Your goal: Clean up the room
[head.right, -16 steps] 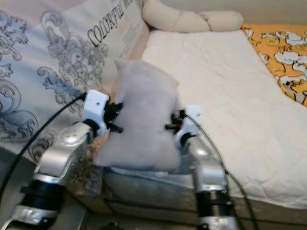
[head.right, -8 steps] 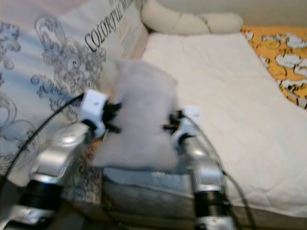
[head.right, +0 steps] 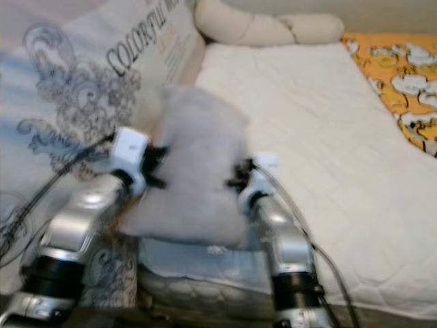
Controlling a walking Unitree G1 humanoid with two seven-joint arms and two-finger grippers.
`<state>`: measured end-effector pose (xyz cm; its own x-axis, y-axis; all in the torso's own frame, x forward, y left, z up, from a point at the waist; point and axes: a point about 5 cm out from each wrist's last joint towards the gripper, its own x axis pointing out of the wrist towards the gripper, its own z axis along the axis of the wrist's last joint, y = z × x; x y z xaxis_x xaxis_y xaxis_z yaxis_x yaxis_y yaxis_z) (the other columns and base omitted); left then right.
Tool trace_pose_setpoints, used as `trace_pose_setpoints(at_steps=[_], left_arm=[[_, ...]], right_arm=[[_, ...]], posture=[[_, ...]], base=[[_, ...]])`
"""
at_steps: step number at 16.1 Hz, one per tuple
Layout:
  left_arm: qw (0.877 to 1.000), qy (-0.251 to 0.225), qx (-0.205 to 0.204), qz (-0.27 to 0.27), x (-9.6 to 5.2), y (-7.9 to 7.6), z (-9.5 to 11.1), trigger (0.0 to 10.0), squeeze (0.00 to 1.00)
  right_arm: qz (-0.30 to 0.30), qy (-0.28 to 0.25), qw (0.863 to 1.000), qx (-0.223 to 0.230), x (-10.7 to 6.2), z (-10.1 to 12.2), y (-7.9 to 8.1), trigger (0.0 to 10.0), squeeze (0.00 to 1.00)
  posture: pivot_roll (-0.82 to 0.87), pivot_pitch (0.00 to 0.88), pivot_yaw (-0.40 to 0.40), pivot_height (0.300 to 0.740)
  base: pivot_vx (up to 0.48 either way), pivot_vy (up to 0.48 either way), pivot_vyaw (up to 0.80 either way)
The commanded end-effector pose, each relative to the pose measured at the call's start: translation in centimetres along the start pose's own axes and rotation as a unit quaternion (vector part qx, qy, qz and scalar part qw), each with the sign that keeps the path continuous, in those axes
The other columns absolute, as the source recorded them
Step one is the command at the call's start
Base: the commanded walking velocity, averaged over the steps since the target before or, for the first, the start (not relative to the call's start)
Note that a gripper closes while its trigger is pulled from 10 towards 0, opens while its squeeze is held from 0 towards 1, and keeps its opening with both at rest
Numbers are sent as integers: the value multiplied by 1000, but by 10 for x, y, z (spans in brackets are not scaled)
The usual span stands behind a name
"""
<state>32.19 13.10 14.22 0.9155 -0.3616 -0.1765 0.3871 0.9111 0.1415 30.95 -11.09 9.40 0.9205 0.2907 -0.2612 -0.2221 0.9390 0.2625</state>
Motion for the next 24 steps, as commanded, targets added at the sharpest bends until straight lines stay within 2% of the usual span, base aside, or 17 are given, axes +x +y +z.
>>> trace_pose_setpoints(at_steps=[1,2,3,4,7,10,14,16,18,20,23,24], left_arm=[[1000,-24,10,-11,4,-7,11,10000,0],[999,-31,16,-9,9,-6,10,10000,0],[999,-36,22,-9,14,-6,10,10000,0],[999,-37,26,-19,22,-9,9,10000,0],[994,-39,90,-45,42,-16,11,10000,0],[991,-45,117,-49,62,-15,20,10000,0],[989,-49,129,-43,71,-12,29,10000,0],[985,-60,161,-19,78,1,49,10000,0],[983,-66,170,-1,79,9,60,10000,0],[981,-74,177,36,78,27,75,10000,0],[981,-59,168,75,74,47,76,10000,0],[979,-43,170,101,70,58,70,10000,0]], right_arm=[[1,-24,1000,-6,1,11,-2,10000,0],[-13,-27,1000,-8,3,11,-7,10000,0],[-30,-32,999,-7,5,12,-12,10000,478],[-49,-39,998,3,8,12,-18,10000,1000],[-86,-38,996,3,12,9,-31,10000,1000],[-95,-51,994,2,10,10,-36,10000,1000],[-96,-65,993,5,5,10,-40,10000,1000],[-73,-78,994,-5,-5,11,-40,10000,1000],[-51,-84,995,-11,-7,13,-38,10000,1000],[11,-91,995,-31,-10,18,-28,10000,1000],[22,-95,995,-34,-13,23,-30,10000,1000],[21,-98,994,-41,-14,26,-33,10000,1000]], posture=[[30,0,71,740],[30,0,73,740],[24,0,77,740],[16,0,82,740],[4,0,90,740],[-24,0,114,740],[-36,0,121,740],[-37,0,122,740],[-52,0,125,740],[-56,0,129,740],[-57,0,131,740],[-61,0,135,740]], base=[[0,0,0],[0,0,0],[0,0,0],[0,0,0],[0,0,0],[0,0,0],[0,0,0],[0,0,0],[0,0,0],[0,0,0],[0,0,0],[0,0,0]])
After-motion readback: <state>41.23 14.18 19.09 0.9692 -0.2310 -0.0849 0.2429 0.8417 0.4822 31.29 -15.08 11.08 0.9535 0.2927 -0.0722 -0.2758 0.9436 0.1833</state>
